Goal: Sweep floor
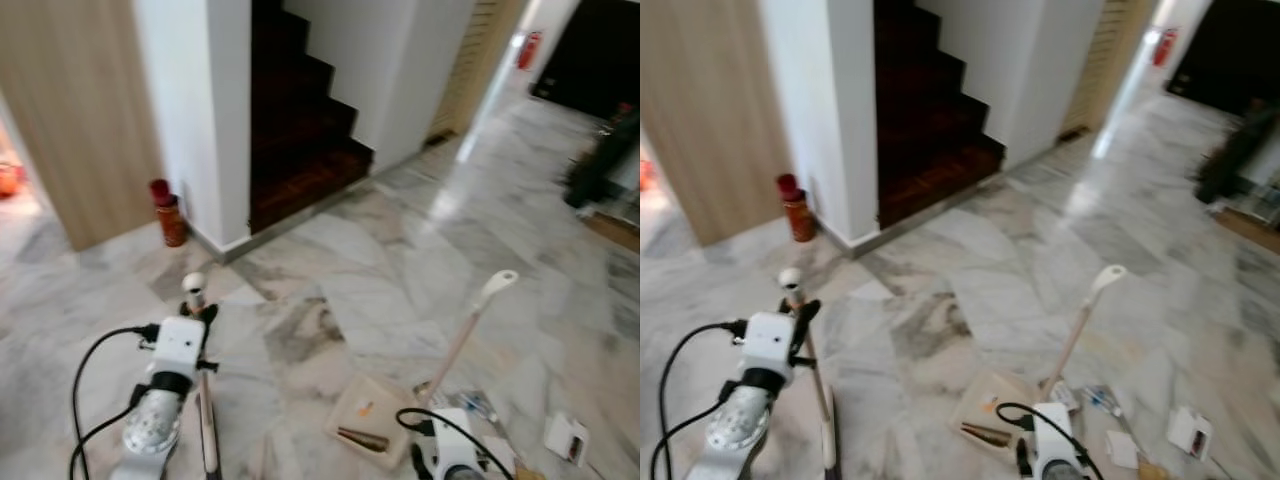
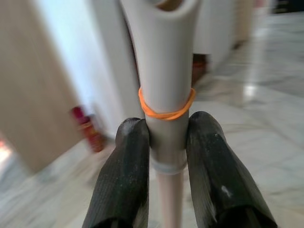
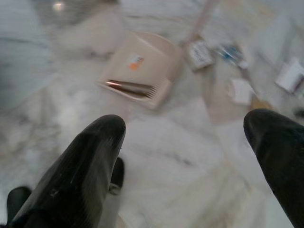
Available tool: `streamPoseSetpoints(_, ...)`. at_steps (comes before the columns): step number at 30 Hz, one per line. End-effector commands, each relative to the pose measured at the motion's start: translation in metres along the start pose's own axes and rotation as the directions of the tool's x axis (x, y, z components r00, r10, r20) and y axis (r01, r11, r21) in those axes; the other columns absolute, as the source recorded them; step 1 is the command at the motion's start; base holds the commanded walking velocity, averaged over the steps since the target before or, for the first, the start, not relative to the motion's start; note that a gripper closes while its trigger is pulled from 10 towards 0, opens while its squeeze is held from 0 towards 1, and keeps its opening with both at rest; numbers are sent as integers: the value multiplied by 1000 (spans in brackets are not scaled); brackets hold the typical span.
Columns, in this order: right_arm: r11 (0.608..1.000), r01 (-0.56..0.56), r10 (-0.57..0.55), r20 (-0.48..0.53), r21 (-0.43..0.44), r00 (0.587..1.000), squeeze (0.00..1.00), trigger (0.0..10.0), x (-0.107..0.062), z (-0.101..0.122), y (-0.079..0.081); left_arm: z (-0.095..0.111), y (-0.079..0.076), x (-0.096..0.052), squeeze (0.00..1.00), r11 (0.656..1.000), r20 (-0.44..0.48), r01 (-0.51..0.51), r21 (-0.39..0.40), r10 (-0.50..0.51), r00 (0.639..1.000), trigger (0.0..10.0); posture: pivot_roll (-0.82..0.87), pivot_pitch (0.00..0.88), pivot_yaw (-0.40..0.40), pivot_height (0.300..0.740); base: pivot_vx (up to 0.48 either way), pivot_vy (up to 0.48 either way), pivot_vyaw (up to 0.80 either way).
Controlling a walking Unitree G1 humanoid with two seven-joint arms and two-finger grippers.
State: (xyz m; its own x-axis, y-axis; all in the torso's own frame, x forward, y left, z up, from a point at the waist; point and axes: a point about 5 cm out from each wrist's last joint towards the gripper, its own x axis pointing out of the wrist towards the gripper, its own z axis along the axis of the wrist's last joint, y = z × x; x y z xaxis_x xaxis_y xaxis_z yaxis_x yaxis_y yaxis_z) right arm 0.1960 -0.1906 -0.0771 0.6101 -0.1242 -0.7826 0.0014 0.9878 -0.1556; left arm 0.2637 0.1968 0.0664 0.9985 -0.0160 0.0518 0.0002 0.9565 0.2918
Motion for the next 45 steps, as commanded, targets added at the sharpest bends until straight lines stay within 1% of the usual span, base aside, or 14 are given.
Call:
streamPoseSetpoints(1,1000,15,-15,-18,0,1000,0,10000,-1,-5,-4,9,0,3,0,1000,44,9,12,-10,999,10000,71,0,-87,740,0,379,-763)
streamPoseSetpoints(16,1000,26,-26,-15,-3,1000,0,10000,-1,-5,-6,10,0,5,0,1000,43,19,7,-19,999,10000,71,0,-86,740,0,378,-765)
streamPoseSetpoints(23,999,31,-31,33,17,999,0,10000,1,8,-4,10,-3,4,0,1000,47,30,-1,-29,998,10000,70,0,-87,740,0,0,-766)
streamPoseSetpoints(27,998,31,-35,91,45,995,0,10000,3,26,-4,10,-6,4,0,999,45,43,-11,-42,998,10000,67,0,-88,740,0,0,0)
streamPoseSetpoints(35,998,30,-35,97,47,995,0,10000,3,28,-4,10,-6,4,0,999,45,45,-14,-44,998,10000,67,0,-88,740,0,0,0)
streamPoseSetpoints(37,995,2,-15,133,95,991,0,10000,4,40,-3,8,-9,4,0,998,35,54,-20,-53,998,10000,63,0,-90,740,0,0,0)
streamPoseSetpoints(39,993,-6,-11,148,116,989,0,10000,5,44,-2,7,-10,4,0,998,29,57,-23,-56,998,10000,63,0,-90,740,0,0,0)
streamPoseSetpoints(41,994,-3,-13,140,111,990,0,10000,5,43,-2,6,-10,4,0,998,22,55,-24,-55,998,10000,65,0,-91,740,0,0,0)
streamPoseSetpoints(42,992,-9,-8,135,122,991,0,10000,5,43,-1,5,-9,4,0,998,17,53,-27,-53,998,10000,64,0,-90,740,0,0,-756)
streamPoseSetpoints(45,994,-12,-4,138,110,990,0,10000,5,43,0,4,-9,4,0,998,12,51,-30,-51,999,10000,64,0,-90,740,0,0,-742)
